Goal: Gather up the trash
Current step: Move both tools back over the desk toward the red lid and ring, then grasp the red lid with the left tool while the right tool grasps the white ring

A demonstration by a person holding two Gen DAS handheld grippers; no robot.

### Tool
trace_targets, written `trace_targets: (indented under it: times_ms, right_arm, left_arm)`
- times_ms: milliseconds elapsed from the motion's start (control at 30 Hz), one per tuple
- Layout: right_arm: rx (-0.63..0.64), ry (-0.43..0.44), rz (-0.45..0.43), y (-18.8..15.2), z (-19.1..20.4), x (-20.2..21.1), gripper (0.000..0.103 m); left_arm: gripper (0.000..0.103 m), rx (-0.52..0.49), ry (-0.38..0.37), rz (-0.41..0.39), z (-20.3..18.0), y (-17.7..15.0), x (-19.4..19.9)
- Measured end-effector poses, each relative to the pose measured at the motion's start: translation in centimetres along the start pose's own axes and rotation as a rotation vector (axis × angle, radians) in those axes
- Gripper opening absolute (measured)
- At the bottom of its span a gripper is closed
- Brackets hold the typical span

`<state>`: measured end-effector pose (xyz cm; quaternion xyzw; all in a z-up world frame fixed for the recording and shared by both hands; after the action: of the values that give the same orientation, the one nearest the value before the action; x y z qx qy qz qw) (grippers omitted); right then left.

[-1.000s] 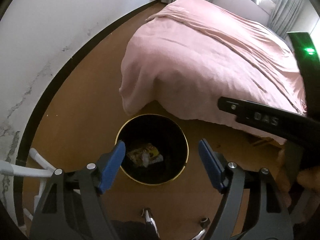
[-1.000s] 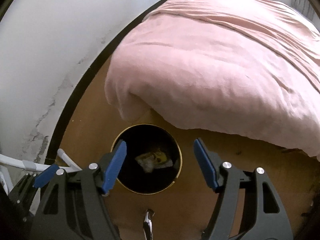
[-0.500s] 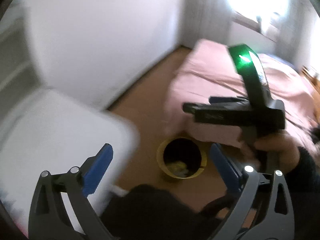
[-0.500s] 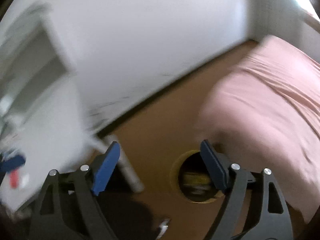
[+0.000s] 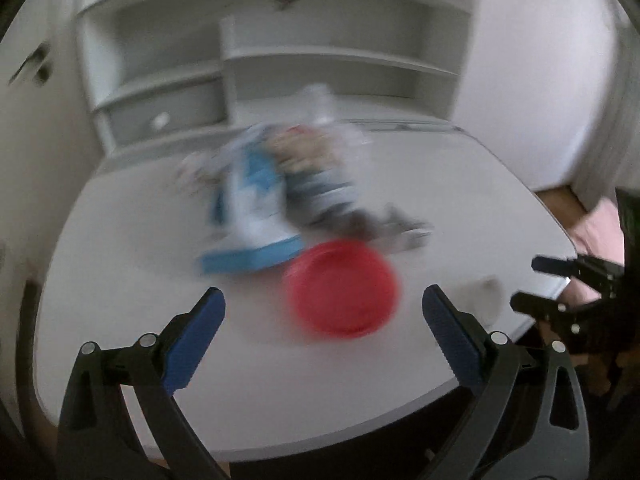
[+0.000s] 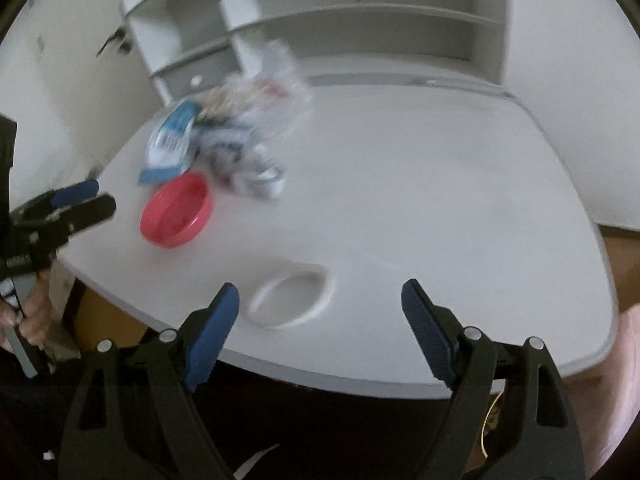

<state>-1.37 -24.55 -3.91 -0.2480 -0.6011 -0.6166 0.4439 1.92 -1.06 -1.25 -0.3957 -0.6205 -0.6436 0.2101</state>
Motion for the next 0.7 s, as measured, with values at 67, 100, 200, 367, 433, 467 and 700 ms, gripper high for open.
trace_targets:
  times_ms: [67,100,200,367,433,467,700]
  right_arm:
    - [0.022,-0.022,0.014,0.0,0.7,-0.8,0.080]
    - [0.026,-0.028,0.018,-0.2,0.9,-1.2,0.080]
    - [0.039,-0.035,0.032,-0.6,1.6,-1.9,0.080]
    - [0.065,-0.083,0.031,-1.0,1.9,-2.8,0.080]
    - [0.070,-0.101,0.025,-1.0,1.9,-2.9,0.078]
    - [0.079,-0.119,0.018,-1.0,1.9,-2.9,0.075]
    - [0.078,-0.102,0.003,-0.9,1.8,-2.6,0.054]
  left_arm:
    - [0.096,0.026,0.003,0.011,1.0,-0.8,-0.1]
    - [0.096,0.029,-0.003,0.015,0.8,-0.9,-0.2]
    - [0.096,0.012,-0.014,0.023,0.1,-1.4,-0.9]
    - [0.096,-0.025,-0.005,0.059,-0.5,-1.9,-2.7]
    - [0.096,-0.023,-0.004,0.072,-0.5,-1.9,-3.6]
    - [0.096,-0.018,-0.002,0.079,-0.5,-1.8,-4.0]
    - [0.096,0.031,0.012,0.100,0.5,-1.0,-5.7]
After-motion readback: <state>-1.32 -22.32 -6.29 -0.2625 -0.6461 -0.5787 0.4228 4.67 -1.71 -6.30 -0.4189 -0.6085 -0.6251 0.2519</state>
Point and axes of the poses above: each gripper's, at about its wrist camera, not at the fingertips, and x roughly against the way its jaws point, z to its left, y to its top, the point moved 5 cm from there along -x, roughly the way its jaws point, and after that the axes turned 4 degrees about z, right-handed, at the moved point
